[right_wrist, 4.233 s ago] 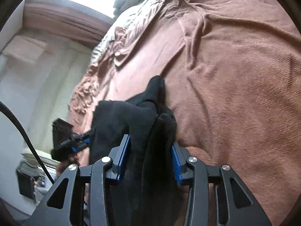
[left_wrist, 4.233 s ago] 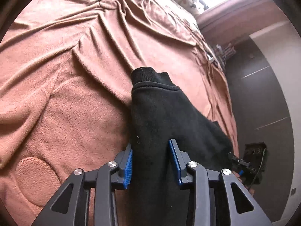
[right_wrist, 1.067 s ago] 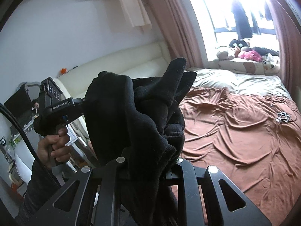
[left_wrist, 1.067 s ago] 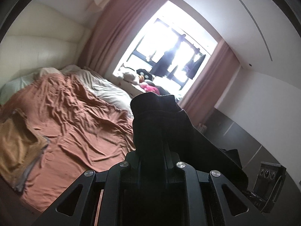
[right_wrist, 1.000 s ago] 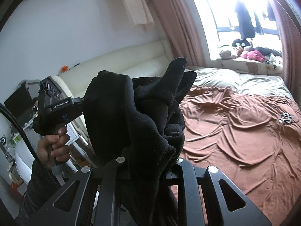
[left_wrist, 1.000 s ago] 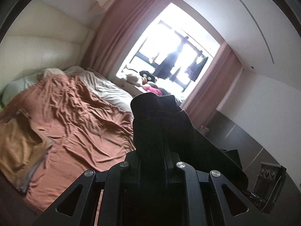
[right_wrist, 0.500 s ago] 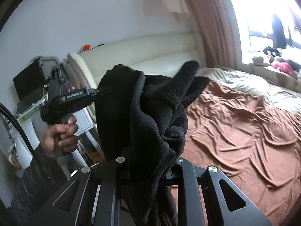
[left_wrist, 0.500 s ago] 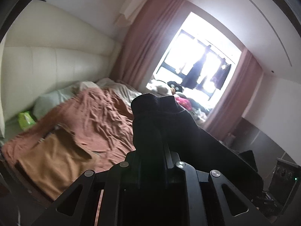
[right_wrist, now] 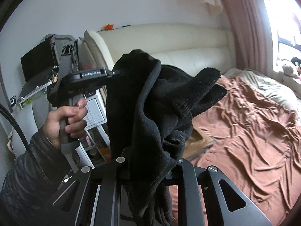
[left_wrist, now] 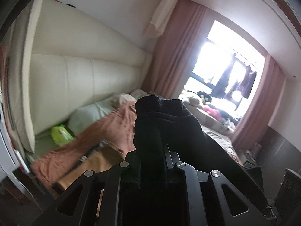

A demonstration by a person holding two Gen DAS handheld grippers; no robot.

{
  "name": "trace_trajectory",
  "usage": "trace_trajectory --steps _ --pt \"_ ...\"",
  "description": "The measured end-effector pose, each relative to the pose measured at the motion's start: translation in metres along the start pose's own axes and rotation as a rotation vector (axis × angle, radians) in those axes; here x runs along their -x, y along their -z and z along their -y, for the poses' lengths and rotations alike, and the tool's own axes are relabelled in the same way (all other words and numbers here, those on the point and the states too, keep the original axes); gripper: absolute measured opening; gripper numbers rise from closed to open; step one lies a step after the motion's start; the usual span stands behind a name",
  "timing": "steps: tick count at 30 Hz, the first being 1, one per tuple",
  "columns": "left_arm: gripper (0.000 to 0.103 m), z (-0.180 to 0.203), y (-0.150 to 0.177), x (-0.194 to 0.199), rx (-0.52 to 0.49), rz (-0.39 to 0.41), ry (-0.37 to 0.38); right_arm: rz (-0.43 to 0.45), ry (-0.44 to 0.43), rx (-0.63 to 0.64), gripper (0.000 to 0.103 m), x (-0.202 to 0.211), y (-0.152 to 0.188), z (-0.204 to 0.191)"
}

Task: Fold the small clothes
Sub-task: 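Lift the black shirt with both grippers and carry it toward the clothes stack, then lower the shirt onto the folded clothes stack and open both grippers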

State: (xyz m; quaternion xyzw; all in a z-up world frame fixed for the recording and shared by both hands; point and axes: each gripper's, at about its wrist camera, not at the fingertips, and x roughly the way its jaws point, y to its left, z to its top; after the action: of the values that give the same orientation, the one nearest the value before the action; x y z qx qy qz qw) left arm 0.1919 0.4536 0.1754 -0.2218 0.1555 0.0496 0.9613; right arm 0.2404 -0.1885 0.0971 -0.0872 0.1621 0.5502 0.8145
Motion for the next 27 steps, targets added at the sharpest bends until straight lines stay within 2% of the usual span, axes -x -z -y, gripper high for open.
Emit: trace_trajectory --steps 10,15,27 --pt "0.017 -0.064 -0.021 -0.007 0.004 0.004 -0.137 -0.013 -0.137 -0.04 0.014 -0.075 -0.004 0.023" --pt "0.017 -0.088 -0.022 -0.02 0.005 -0.004 -0.185 -0.028 -0.163 -0.052 0.014 -0.11 -0.005 0.03" --pt "0.017 -0.116 -0.029 -0.112 0.001 -0.07 -0.221 -0.067 -0.179 -0.095 0.014 -0.172 -0.006 0.089"
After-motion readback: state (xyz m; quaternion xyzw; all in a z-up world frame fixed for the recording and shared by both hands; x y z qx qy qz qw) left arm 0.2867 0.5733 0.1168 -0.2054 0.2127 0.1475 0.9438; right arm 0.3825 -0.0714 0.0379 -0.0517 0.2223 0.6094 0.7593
